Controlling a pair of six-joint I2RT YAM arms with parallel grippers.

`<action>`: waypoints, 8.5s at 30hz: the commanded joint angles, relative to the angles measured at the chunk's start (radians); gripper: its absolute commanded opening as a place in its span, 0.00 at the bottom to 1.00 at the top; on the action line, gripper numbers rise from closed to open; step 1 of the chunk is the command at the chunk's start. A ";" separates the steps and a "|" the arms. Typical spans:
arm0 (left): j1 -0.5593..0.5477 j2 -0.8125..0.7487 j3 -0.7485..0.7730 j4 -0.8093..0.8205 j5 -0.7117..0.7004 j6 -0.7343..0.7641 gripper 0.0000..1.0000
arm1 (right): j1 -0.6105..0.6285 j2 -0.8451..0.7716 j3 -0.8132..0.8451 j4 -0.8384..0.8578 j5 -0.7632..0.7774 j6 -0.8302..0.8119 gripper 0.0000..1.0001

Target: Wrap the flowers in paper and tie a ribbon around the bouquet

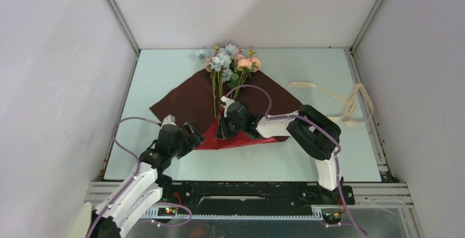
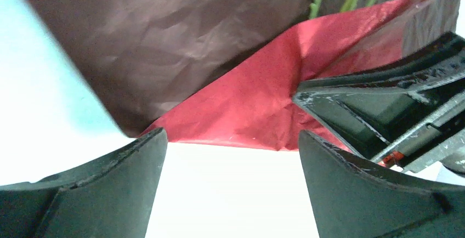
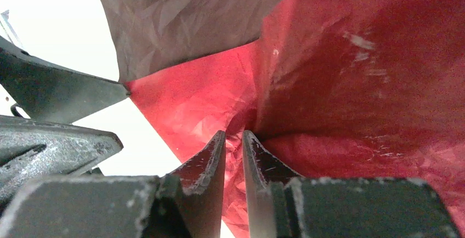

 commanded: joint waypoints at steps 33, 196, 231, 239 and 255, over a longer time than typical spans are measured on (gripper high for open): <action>-0.004 -0.181 -0.348 0.654 0.047 -0.146 1.00 | 0.026 0.053 0.009 -0.060 0.035 0.058 0.16; -0.410 0.642 0.466 0.313 0.098 0.244 0.42 | -0.506 -0.106 0.076 -0.128 0.090 -0.122 0.00; -0.414 0.881 0.228 0.551 0.151 0.118 0.04 | -0.160 -0.516 -0.264 -0.132 0.144 0.033 0.21; -0.419 0.864 0.223 0.583 0.153 0.097 0.05 | -0.099 -0.375 -0.324 -0.031 0.096 0.119 0.03; -0.416 0.629 0.194 0.453 0.127 0.104 0.19 | -0.098 -0.235 -0.454 -0.044 0.165 0.206 0.00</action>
